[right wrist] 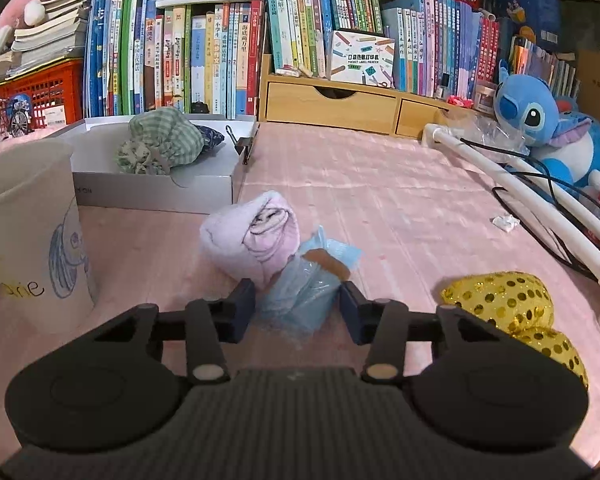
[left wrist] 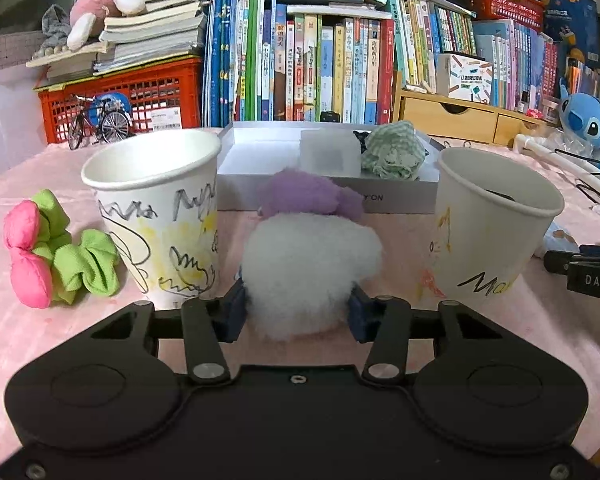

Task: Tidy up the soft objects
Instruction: 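Lift and carry the fluffy ball and blue packet over the grey tray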

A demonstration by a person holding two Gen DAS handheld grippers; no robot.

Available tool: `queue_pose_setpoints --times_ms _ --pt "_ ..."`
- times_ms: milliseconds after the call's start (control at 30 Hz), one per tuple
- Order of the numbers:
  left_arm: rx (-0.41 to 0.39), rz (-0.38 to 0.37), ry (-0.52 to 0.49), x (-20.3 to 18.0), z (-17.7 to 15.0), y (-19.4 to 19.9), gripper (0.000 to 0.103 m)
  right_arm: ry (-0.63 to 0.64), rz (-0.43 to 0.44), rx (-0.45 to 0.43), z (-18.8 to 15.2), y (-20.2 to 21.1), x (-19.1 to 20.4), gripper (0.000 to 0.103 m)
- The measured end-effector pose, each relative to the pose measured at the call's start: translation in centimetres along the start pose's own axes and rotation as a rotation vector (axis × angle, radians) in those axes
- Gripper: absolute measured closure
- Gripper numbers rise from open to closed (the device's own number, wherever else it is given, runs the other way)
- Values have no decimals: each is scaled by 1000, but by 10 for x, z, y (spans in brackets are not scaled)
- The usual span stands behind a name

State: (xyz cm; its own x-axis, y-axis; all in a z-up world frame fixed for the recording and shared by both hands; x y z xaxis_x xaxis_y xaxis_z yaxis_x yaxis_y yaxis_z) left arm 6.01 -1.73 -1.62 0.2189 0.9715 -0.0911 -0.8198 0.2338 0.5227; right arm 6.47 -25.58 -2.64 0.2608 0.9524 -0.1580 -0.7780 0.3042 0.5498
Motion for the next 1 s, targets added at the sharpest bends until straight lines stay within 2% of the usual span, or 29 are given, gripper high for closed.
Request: queue_pose_setpoints --times_ms 333,533,667,767,1000 --pt "-39 -26 -5 -4 6 27 57 -6 -23 -47 3 17 -5 54" --pt "-98 -45 -18 -7 19 54 57 -39 -32 -84 12 31 -19 54" --pt "-154 -72 -3 -8 37 74 57 -55 -24 -114 22 39 -28 54" --pt "-187 -82 -38 -10 54 86 57 -73 7 -127 31 43 -32 54" --pt "-181 -109 -26 9 97 93 57 -89 80 -162 62 47 -34 54"
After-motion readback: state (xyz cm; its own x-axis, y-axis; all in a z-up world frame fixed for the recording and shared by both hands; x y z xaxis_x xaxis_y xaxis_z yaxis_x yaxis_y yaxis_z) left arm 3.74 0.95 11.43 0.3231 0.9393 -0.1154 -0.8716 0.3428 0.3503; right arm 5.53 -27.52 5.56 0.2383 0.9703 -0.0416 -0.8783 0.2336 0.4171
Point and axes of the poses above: each gripper's, at about its wrist camera, not at the fingertips, and y roughly against the way its jaws point, x to its left, z to its top, the point moved 1 cm from there along -y, roughly the way its jaws point, and after that the axes turned 9 degrees about -z, right-handed, at the moved point
